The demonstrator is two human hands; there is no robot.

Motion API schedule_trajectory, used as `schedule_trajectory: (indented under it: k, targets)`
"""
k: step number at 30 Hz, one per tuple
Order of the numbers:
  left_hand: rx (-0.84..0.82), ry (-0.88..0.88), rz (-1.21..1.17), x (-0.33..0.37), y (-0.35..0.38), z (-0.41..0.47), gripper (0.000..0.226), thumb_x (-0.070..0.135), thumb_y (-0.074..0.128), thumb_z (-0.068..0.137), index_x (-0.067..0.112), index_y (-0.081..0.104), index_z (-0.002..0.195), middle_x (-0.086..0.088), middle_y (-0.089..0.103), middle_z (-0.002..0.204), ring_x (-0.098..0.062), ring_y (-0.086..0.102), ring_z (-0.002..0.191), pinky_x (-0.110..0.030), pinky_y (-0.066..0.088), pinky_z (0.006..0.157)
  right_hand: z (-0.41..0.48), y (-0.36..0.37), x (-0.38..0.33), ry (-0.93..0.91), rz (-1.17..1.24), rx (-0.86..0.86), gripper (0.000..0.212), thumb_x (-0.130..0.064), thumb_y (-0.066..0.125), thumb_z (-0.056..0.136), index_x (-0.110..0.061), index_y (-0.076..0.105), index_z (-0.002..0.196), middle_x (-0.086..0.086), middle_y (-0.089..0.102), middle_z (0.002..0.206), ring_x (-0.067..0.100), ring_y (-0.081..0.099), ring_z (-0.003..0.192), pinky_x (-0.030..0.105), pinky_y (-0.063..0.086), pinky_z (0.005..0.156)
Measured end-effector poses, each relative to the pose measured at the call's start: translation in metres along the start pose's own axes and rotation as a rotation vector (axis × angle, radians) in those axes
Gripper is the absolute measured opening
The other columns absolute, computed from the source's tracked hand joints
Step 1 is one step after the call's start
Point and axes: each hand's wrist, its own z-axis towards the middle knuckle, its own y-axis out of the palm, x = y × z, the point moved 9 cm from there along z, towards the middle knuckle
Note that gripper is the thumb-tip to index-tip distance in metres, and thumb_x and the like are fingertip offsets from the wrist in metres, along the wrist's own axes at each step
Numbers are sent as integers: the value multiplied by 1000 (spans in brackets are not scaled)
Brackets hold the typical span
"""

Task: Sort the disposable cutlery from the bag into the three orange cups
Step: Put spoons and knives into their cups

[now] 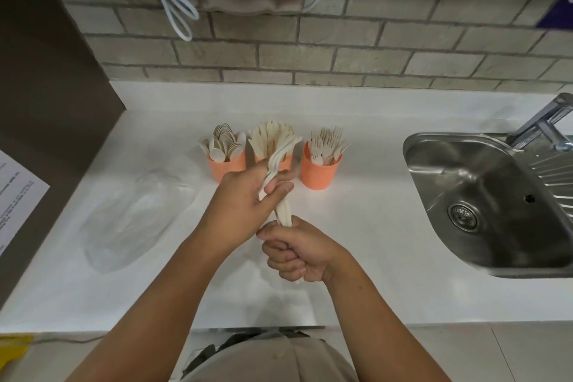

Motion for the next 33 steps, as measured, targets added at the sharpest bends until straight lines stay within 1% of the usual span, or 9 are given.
schedule_trajectory:
  k: [2, 6, 8, 14, 20, 24, 27, 31, 33]
  targets:
    - [52, -12, 17, -5, -1, -1, 29, 30, 69, 99, 22, 48, 81, 9, 78, 107, -5, 72, 101, -37, 58, 83, -1, 2, -2, -14, -29, 6, 42, -23, 58, 97, -19, 32, 65, 4, 23, 58, 14, 16, 45, 25, 9, 42]
    - [88, -123, -101, -13, -4, -7, 16, 25, 75, 95, 32, 61, 90, 10, 77, 104, 2, 70, 94, -14, 52, 77, -2, -2, -5, -11, -134, 87, 41, -25, 62, 96, -22, 37, 64, 4, 25, 60, 15, 18, 48, 26, 10, 42]
    - [66, -132, -67, -16, -3, -9, 19, 20, 76, 93, 30, 63, 84, 10, 77, 93, -4, 70, 83, -16, 50, 69, -2, 0, -1, 4, -135, 65, 41, -27, 64, 96, -22, 38, 65, 3, 27, 59, 14, 19, 46, 24, 11, 41]
    - [141, -232, -64, -36, -13, -18, 28, 23, 76, 93, 29, 57, 74, 14, 75, 82, -2, 63, 67, -11, 44, 61, 4, 1, 4, -96, 118, -40, 12, -22, 62, 100, -14, 54, 96, 10, 49, 69, 13, 33, 38, 24, 16, 37]
    - [350, -327, -48, -53, -34, -28, 33, 28, 77, 92, 19, 52, 74, 16, 68, 70, 0, 58, 61, -11, 43, 57, 5, -20, 11, -127, 314, 40, 20, -34, 55, 103, -14, 54, 107, 8, 54, 78, 11, 31, 43, 24, 14, 39]
    - [297, -262, 39, -49, -26, -26, 30, 37, 69, 97, 19, 56, 77, 12, 60, 60, -10, 55, 57, -19, 41, 51, 6, -34, 15, -74, 228, 288, 50, -50, 43, 106, -10, 68, 92, 2, 37, 60, 13, 19, 48, 26, 13, 45]
    - [265, -193, 133, -45, -22, -23, 27, 42, 57, 101, 16, 67, 98, 9, 67, 71, -17, 62, 64, -32, 51, 60, 3, -41, 13, -71, 75, 442, 59, -51, 43, 106, -10, 70, 73, 1, 29, 55, 15, 21, 50, 28, 18, 47]
    - [316, -198, 49, -46, -25, -23, 28, 39, 57, 103, 14, 67, 107, 19, 68, 78, -12, 61, 66, -20, 46, 57, 1, -44, 10, -85, 48, 534, 59, -50, 46, 105, -12, 62, 62, 1, 28, 55, 15, 21, 47, 26, 21, 45]
    - [276, -246, -63, -55, -17, -22, 25, 41, 62, 101, 16, 67, 106, 32, 69, 86, 1, 64, 72, -11, 46, 65, 1, -43, 11, -86, 88, 581, 55, -50, 48, 105, -13, 59, 65, 4, 30, 60, 16, 21, 48, 26, 21, 46]
